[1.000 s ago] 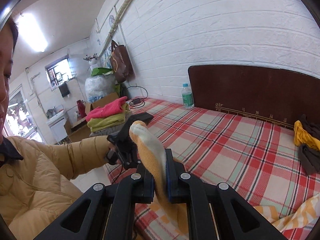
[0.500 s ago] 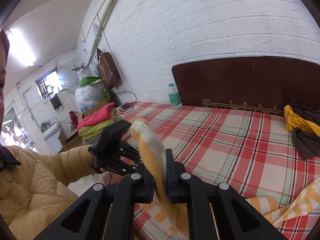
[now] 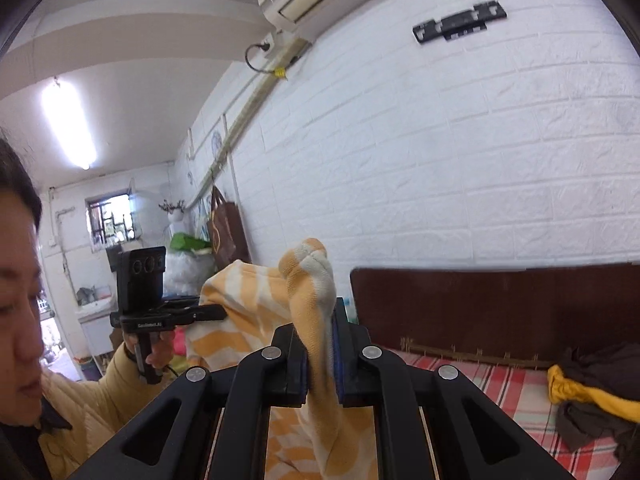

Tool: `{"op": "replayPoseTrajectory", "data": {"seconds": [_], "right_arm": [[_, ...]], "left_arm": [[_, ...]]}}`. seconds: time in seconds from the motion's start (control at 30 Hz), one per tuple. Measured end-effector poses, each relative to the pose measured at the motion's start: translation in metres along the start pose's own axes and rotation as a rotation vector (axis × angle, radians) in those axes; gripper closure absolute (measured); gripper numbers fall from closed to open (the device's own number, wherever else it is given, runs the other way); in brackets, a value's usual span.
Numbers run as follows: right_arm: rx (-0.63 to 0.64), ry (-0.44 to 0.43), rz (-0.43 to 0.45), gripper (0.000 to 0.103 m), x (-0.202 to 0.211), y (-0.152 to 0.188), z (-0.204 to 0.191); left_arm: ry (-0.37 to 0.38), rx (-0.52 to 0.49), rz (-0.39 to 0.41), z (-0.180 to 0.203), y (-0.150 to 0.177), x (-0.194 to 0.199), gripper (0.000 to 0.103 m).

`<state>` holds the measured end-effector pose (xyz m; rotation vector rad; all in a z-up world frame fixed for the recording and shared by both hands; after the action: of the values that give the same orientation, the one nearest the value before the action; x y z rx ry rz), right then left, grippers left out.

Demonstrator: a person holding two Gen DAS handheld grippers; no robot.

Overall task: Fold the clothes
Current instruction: 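Lift the striped garment up with both grippers to shake it out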

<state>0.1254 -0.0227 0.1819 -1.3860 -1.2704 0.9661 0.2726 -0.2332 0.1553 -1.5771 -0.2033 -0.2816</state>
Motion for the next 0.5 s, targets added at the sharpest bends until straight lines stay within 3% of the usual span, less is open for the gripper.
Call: {"op": "replayPoseTrajectory", "data": {"seconds": [0.3, 0.5], "right_arm": [[0.055, -0.071, 0.068, 0.094, 0.022, -0.020, -0.027], [0.024, -0.106, 0.031, 0.095, 0.015, -0.006, -0.022]], "left_arm": [[-0.038, -0.070, -0.015, 0.014, -0.002, 0.017, 0.086], [-0.013, -0.074, -0.051, 0.028, 0.000, 0.012, 0.086]]}}
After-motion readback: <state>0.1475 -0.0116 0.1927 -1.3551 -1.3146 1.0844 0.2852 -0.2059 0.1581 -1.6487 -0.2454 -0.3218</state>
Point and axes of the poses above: each gripper's, at about its wrist camera, not at the fingertips, and x roughly against the way its jaws point, z to its right, y to its underside, the point moved 9 cm from there along -x, roughly the way its jaws point, and after that the axes turned 6 degrees about -y, right-handed, at the moved point
